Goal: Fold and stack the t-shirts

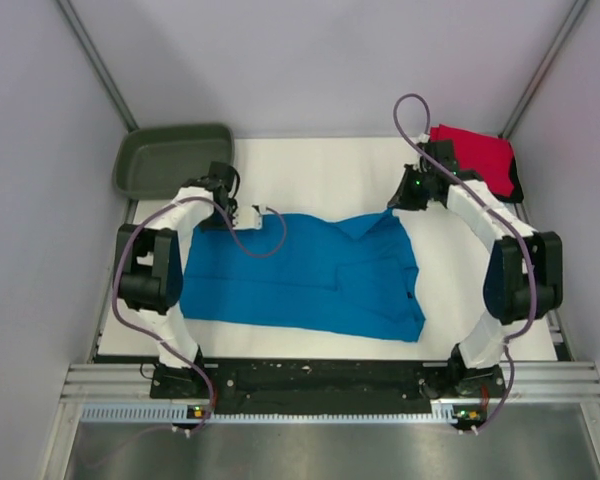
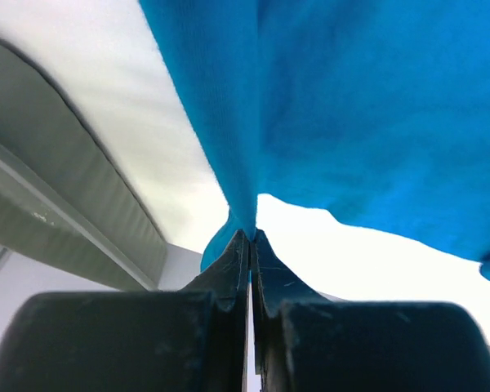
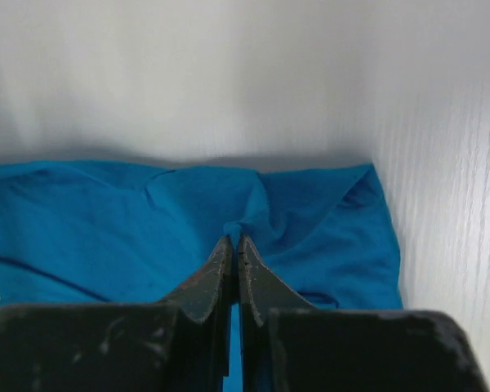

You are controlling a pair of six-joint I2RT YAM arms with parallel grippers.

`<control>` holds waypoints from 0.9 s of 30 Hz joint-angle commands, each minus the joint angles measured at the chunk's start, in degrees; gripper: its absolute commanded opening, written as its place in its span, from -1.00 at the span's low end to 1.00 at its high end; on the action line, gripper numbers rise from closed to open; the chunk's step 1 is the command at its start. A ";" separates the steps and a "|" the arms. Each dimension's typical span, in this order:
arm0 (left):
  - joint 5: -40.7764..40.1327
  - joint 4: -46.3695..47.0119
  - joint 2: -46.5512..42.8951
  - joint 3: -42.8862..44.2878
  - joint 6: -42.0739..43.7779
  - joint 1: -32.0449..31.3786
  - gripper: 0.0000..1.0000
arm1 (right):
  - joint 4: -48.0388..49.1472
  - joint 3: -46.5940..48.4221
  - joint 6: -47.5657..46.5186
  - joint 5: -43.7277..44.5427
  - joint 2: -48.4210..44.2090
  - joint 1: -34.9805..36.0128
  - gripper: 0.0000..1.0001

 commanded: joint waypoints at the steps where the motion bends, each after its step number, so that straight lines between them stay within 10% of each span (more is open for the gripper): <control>1: 1.31 2.97 -6.66 -4.71 0.43 0.22 -1.00 | -0.09 -7.40 1.44 -4.67 -9.57 0.55 -1.00; 27: 2.71 -3.00 -14.59 -16.76 -0.46 1.80 -1.00 | -9.76 -30.87 5.58 -14.34 -37.79 0.46 -1.00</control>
